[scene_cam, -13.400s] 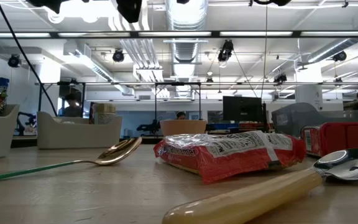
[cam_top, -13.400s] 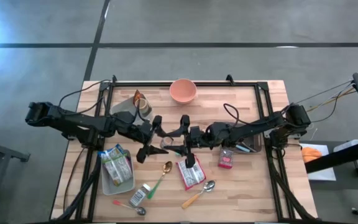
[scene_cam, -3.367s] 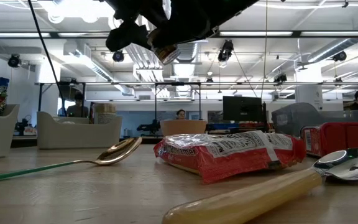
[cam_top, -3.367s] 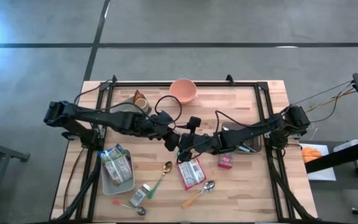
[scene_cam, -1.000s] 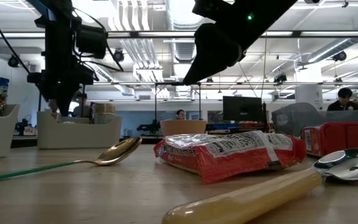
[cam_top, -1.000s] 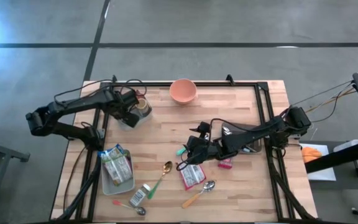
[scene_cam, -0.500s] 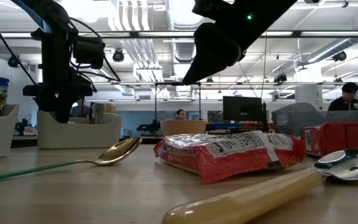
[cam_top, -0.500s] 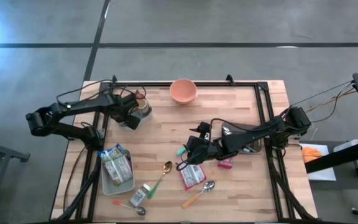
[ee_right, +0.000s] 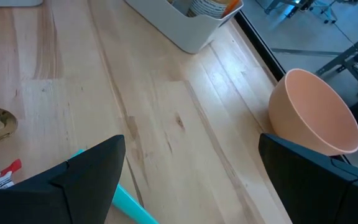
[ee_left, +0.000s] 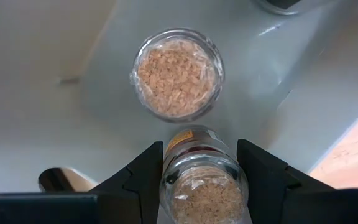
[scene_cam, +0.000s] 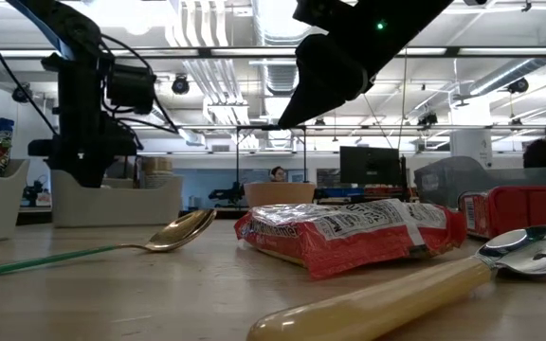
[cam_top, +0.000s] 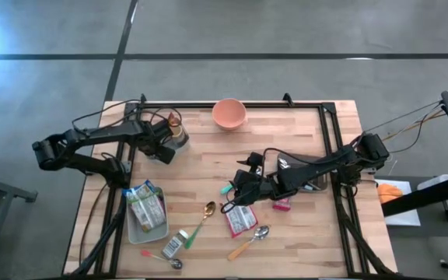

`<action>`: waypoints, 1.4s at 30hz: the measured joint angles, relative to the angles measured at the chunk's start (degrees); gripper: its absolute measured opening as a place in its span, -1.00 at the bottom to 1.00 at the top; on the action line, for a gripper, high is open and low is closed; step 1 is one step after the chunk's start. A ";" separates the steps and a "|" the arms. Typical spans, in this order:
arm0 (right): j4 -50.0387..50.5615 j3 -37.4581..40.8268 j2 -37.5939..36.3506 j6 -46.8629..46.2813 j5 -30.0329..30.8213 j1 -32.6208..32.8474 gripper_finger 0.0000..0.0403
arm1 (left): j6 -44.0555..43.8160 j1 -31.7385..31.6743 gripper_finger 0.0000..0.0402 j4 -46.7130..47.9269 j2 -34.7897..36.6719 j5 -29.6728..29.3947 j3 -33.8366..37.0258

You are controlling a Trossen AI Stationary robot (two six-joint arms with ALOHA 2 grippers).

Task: Pick & Place Food Item
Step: Put the brown seasoning bottle into the top gray bin, then put the green spoon into the black bin

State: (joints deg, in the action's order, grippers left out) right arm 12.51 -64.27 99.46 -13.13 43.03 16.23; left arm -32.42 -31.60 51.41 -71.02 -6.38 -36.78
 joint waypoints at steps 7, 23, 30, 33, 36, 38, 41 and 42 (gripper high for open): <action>0.02 0.00 0.00 0.02 0.00 0.00 0.83 | -0.58 -0.18 -0.17 -0.61 0.00 0.04 0.11; 0.09 0.00 0.00 0.04 0.00 0.00 0.83 | -2.13 -0.49 0.21 -0.58 0.00 1.95 0.11; 0.09 0.00 0.00 0.02 0.00 0.00 0.83 | -2.10 -0.49 0.23 -0.58 0.00 2.16 0.11; 0.09 0.00 0.00 0.02 0.00 0.00 0.83 | -1.71 -0.49 0.23 -0.58 0.00 2.20 0.10; 0.07 0.09 0.00 0.02 -0.07 0.00 0.83 | -0.49 -0.54 0.23 0.56 0.00 3.43 -0.38; 0.11 0.23 0.00 0.02 -0.44 0.00 0.83 | 0.16 -0.54 0.23 3.54 0.00 3.88 -2.24; 0.12 0.43 0.00 -0.04 -2.03 0.00 0.83 | 1.41 -0.54 0.23 8.08 0.03 3.86 -6.22; 0.09 0.47 0.00 -0.14 -2.14 0.00 0.83 | 1.42 -0.54 0.23 9.36 0.04 3.86 -7.38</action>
State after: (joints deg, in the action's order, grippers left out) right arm 12.61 -63.80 99.46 -13.27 40.88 16.23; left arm -31.00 -32.14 60.77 -70.98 -2.52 -44.16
